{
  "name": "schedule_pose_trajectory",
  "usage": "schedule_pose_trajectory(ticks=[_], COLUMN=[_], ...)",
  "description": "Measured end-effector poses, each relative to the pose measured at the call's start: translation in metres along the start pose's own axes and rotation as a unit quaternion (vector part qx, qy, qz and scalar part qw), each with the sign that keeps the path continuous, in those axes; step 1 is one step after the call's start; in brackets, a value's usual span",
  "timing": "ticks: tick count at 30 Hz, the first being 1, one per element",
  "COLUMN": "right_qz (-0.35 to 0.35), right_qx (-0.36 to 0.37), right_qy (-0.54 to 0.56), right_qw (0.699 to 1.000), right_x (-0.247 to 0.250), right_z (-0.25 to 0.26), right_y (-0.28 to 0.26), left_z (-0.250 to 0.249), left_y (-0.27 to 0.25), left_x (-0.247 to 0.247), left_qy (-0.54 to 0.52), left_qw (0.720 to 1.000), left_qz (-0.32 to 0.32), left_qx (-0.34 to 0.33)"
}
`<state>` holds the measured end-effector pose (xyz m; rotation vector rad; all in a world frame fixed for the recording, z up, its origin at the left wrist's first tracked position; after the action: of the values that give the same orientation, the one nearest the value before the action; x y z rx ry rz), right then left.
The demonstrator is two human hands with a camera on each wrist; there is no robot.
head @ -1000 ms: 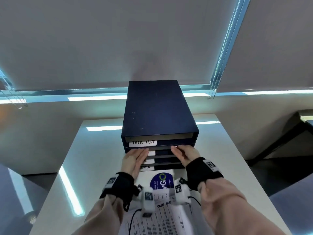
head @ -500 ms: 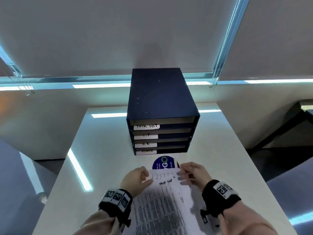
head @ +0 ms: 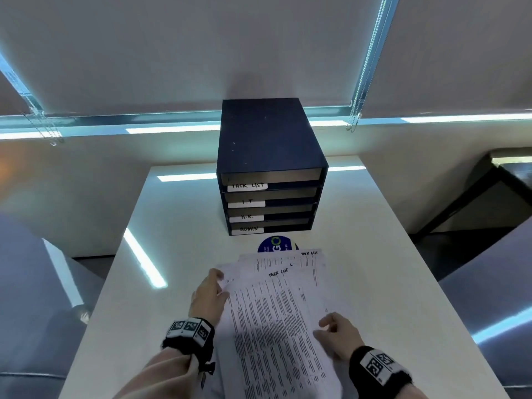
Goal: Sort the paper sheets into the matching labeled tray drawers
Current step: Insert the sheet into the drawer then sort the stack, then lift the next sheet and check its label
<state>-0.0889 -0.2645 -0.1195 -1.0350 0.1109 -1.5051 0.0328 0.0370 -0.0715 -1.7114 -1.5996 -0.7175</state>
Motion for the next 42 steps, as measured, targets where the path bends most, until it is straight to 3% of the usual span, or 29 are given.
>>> schedule_pose_trajectory(ticks=[10, 16, 19, 21, 23, 26, 29, 31, 33, 40, 42], right_qz=[-0.005, -0.014, -0.011, -0.019, -0.027, 0.051, 0.12, 0.124, 0.136, 0.131, 0.105], right_qx=[-0.021, -0.028, -0.015, 0.015, 0.03, 0.024, 0.02, 0.032, 0.041, 0.081, 0.081], right_qy=[-0.002, 0.003, 0.016, 0.053, 0.098, 0.194, 0.303, 0.363, 0.376, 0.399, 0.382], right_qw=[1.0, 1.0, 1.0, 0.998, 0.994, 0.979, 0.945, 0.923, 0.915, 0.904, 0.915], right_x=[-0.001, 0.0, -0.002, -0.001, 0.001, -0.005, -0.009, -0.007, -0.007, -0.002, 0.001], right_z=[-0.003, 0.0, 0.002, 0.006, 0.006, 0.008, 0.009, 0.009, 0.005, 0.009, 0.017], right_y=[-0.001, -0.004, -0.003, -0.004, -0.004, -0.01, -0.014, -0.018, -0.018, -0.031, -0.034], left_z=[-0.019, -0.021, -0.027, -0.042, -0.058, -0.07, -0.062, -0.056, -0.051, -0.047, -0.053], left_y=[-0.006, -0.02, -0.02, -0.019, -0.018, -0.012, 0.007, 0.016, 0.022, 0.032, 0.036], left_x=[0.012, 0.019, 0.013, 0.019, 0.034, 0.053, 0.057, 0.055, 0.053, 0.043, 0.042], left_qy=[0.137, 0.11, 0.084, 0.021, -0.158, -0.401, -0.515, -0.545, -0.543, -0.539, -0.543], left_qw=[0.985, 0.994, 0.994, 0.992, 0.979, 0.91, 0.853, 0.833, 0.833, 0.833, 0.831], left_qz=[0.004, 0.0, 0.058, 0.086, 0.103, 0.107, 0.061, 0.048, 0.042, 0.038, 0.035], left_qx=[-0.101, -0.006, -0.037, -0.086, -0.082, -0.011, 0.061, 0.083, 0.095, 0.115, 0.118])
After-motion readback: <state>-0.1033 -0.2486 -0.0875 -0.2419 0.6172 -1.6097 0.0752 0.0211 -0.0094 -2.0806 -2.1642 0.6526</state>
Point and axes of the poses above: each hand's wrist, its own y-axis towards the middle knuckle, its own x-axis out of the back of the hand, z = x × y, the point moved 6 cm from there along y, towards the middle knuckle, and after that the axes turned 3 degrees about -y, right-handed, at the moved point
